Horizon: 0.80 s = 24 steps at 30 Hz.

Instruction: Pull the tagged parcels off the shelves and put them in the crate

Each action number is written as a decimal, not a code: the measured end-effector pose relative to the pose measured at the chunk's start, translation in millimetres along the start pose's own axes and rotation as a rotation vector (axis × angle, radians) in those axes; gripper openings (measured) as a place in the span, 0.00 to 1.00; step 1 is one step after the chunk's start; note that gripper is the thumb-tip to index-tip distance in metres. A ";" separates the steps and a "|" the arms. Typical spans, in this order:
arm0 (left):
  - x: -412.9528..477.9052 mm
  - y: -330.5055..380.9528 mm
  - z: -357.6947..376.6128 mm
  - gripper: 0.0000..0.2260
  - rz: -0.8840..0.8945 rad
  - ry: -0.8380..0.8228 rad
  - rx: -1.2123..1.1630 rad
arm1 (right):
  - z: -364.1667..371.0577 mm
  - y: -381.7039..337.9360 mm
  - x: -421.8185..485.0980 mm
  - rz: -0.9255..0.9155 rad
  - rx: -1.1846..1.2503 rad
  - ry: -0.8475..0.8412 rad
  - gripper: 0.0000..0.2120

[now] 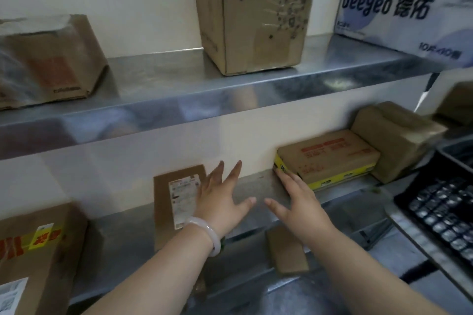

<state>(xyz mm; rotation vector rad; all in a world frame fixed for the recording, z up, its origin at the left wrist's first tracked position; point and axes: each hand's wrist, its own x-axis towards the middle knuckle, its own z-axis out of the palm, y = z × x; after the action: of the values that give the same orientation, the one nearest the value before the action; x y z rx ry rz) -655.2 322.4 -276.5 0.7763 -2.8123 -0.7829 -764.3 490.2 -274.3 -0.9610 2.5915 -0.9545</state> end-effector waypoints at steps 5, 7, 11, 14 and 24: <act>40.7 61.9 47.9 0.35 -0.024 -0.005 -0.071 | -45.1 63.9 32.0 0.052 -0.001 0.068 0.34; 60.3 86.1 70.1 0.33 -0.059 0.006 -0.126 | -65.5 95.3 45.3 0.070 -0.037 0.060 0.35; 99.7 125.9 108.4 0.30 -0.145 -0.037 -0.183 | -113.7 158.2 77.4 0.130 -0.030 0.070 0.35; 120.9 145.8 128.7 0.29 -0.260 -0.007 -0.244 | -140.0 190.2 99.2 0.149 -0.014 0.028 0.35; 131.1 147.5 145.3 0.30 -0.401 -0.042 -0.313 | -151.3 222.5 133.8 0.045 -0.016 -0.032 0.34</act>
<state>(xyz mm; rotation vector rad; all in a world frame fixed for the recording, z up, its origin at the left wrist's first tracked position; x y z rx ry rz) -869.4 429.5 -328.4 1.2905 -2.4991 -1.2703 -1039.9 607.8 -298.6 -0.9106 2.5862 -0.9013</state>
